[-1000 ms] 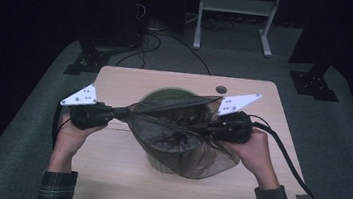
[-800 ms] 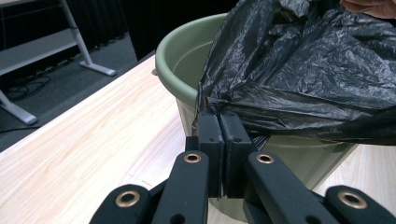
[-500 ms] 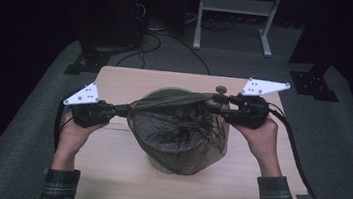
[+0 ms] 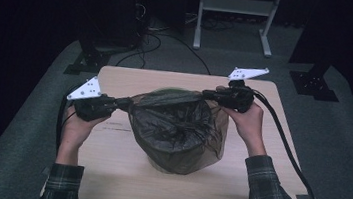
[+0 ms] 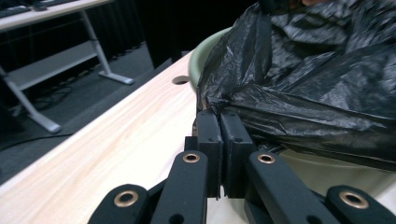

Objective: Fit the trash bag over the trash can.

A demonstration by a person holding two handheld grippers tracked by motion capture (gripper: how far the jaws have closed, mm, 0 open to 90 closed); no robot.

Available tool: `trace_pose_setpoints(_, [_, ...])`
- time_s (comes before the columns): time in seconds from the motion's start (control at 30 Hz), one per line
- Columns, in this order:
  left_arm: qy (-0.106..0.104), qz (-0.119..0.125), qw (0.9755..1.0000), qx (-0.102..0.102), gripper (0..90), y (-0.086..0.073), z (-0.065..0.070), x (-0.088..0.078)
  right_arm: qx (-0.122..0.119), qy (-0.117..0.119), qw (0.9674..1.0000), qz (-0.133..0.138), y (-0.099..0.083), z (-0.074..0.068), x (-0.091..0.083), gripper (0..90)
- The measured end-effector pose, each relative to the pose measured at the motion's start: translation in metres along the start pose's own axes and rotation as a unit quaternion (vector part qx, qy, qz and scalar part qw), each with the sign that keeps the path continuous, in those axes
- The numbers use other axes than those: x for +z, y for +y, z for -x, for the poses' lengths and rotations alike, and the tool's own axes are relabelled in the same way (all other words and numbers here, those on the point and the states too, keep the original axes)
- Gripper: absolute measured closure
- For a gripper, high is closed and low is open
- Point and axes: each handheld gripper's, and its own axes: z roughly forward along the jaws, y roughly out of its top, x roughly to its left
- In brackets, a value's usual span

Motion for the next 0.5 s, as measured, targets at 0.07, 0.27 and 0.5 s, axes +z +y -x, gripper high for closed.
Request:
trace_pose_setpoints(0.07, [0.008,-0.002,1.0000,0.003,87.6,-0.001,-0.003,0.005,0.006,-0.012,0.9999,0.004,0.000,0.005,0.003,89.9])
trace_pose_setpoints(0.27, [0.027,-0.015,0.9995,0.005,87.5,-0.006,-0.009,0.016,0.026,-0.037,0.9989,0.016,-0.003,0.022,0.014,89.9])
trace_pose_setpoints(0.5, [0.025,-0.054,0.9982,-0.004,87.5,-0.018,-0.012,0.023,0.033,-0.045,0.9983,-0.017,-0.008,0.027,0.037,89.9])
